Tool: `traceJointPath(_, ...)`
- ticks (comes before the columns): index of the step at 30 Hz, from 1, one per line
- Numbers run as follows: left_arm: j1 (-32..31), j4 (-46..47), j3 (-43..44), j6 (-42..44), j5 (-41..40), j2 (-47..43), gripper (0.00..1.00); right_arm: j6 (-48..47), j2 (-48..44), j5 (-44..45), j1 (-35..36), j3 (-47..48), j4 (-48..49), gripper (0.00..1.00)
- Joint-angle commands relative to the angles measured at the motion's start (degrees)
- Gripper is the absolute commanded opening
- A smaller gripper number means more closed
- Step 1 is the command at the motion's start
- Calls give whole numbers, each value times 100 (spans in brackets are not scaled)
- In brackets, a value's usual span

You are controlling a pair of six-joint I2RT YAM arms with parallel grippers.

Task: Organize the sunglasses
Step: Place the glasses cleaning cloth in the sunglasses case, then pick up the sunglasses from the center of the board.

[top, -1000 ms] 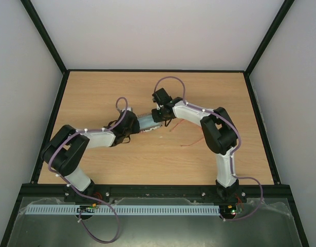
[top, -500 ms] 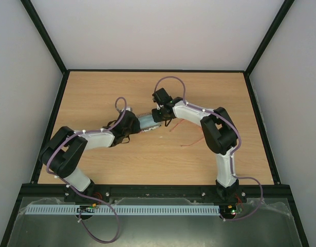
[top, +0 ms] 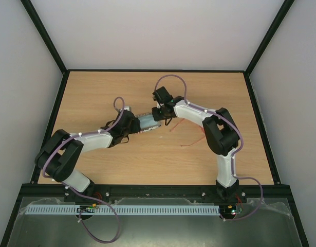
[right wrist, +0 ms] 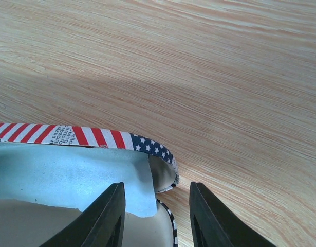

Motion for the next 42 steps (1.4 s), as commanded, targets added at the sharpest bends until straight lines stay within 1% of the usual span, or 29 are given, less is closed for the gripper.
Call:
traceJointPath(1,36,-64,-129,31,-14,-229,66,6,-240,20,-28,163,-340,36)
traceJointPath(7,34,-243,-154,12,-63,-597,70,16,-348,53,-28,143,-372,37)
traceJointPath(13,43,-821,130,146,40,-1257,77,33,-634,110,-28,106,-502,37)
traceJointPath(14,46,-985,219,184,58,-1394,81,37,-713,134,-28,92,-547,38)
traceJointPath(15,72,-1130,322,215,135,-1509,87,46,-800,156,-28,63,-586,39)
traceJointPath(16,110,-1318,432,236,232,-1609,97,42,-943,182,-28,15,-629,40)
traceJointPath(17,154,-1520,558,267,365,-1707,99,42,-1059,200,-28,-22,-697,40)
traceJointPath(20,354,-2224,1045,322,842,-1936,99,65,-1446,298,-28,-215,-881,42)
traceJointPath(24,600,-3053,1410,260,1452,-2271,99,229,-2002,495,-30,-567,-1132,45)
traceJointPath(28,648,-3446,1281,144,2042,-2842,99,585,-2586,583,-37,-1052,-1327,53)
traceJointPath(31,644,-3642,923,26,2159,-3356,99,909,-2987,604,-37,-1460,-1421,60)
traceJointPath(33,645,-3813,677,-75,2188,-3650,99,1119,-3185,591,-37,-1726,-1456,63)
traceJointPath(36,637,-3950,289,-230,2368,-4092,99,1427,-3509,614,-47,-2154,-1455,69)
traceJointPath(39,628,-4041,-149,-401,2442,-4518,99,1747,-3766,739,-125,-2515,-1423,85)
traceJointPath(42,620,-4028,-466,-502,2641,-4748,99,1951,-3877,741,-333,-2750,-1402,89)
